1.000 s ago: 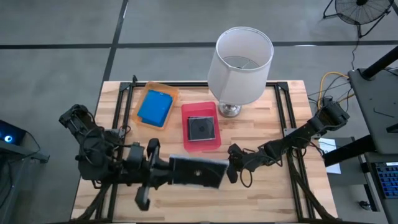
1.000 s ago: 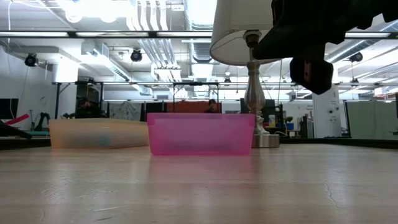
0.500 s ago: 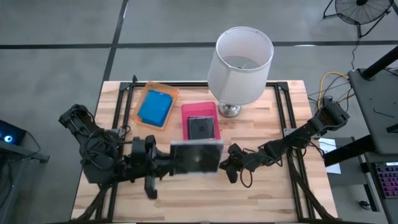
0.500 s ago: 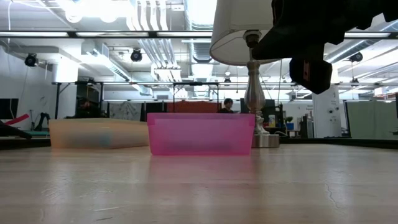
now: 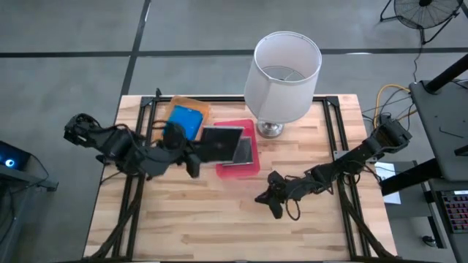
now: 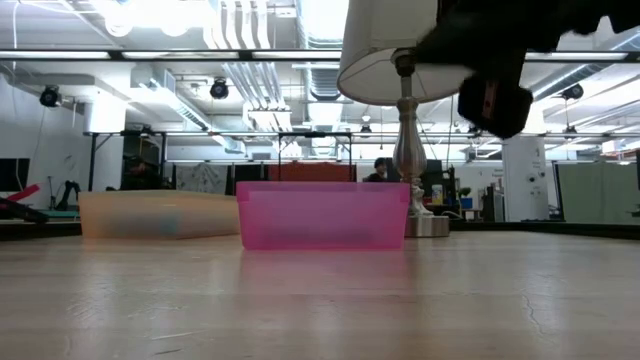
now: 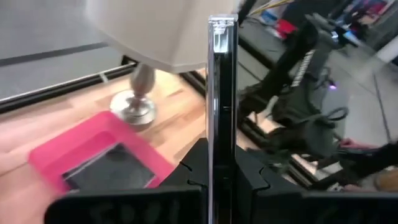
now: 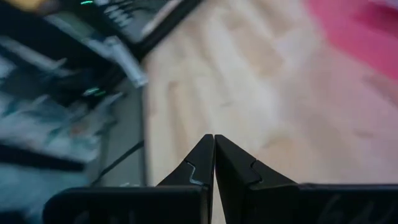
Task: Pick & place jewel cases by type
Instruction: Put the black cd case into the pink bin
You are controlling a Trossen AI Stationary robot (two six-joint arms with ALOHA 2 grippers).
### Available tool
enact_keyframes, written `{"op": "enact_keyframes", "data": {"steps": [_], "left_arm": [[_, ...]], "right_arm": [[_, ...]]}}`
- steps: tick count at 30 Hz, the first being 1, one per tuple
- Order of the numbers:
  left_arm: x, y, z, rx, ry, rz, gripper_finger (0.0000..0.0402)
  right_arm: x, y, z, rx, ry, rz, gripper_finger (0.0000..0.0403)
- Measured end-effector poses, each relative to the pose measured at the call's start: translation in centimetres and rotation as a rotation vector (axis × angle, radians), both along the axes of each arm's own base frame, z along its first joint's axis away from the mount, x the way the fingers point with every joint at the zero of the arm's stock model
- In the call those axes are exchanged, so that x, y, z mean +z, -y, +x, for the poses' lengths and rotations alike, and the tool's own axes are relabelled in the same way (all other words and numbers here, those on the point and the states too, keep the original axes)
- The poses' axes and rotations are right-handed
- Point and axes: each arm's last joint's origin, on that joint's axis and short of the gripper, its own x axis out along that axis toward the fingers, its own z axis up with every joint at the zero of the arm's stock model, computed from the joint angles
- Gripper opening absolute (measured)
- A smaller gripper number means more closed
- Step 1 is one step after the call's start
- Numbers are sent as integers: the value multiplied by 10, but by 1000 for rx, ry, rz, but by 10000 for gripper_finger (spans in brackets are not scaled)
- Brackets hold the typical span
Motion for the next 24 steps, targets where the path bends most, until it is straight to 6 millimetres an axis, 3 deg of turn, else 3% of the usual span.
{"op": "enact_keyframes", "data": {"steps": [4,10,16,24], "left_arm": [[-6,-20,-2,18,-35,-31,3],[-33,-34,-1,56,-21,-159,3],[-91,-44,4,129,32,-288,3],[-177,-60,16,208,260,-527,3]], "right_arm": [[18,-5,-1,107,78,34,8],[57,-10,-2,167,219,-8,8],[96,-14,-10,200,348,-9,8],[138,-17,-19,226,484,-16,8]]}}
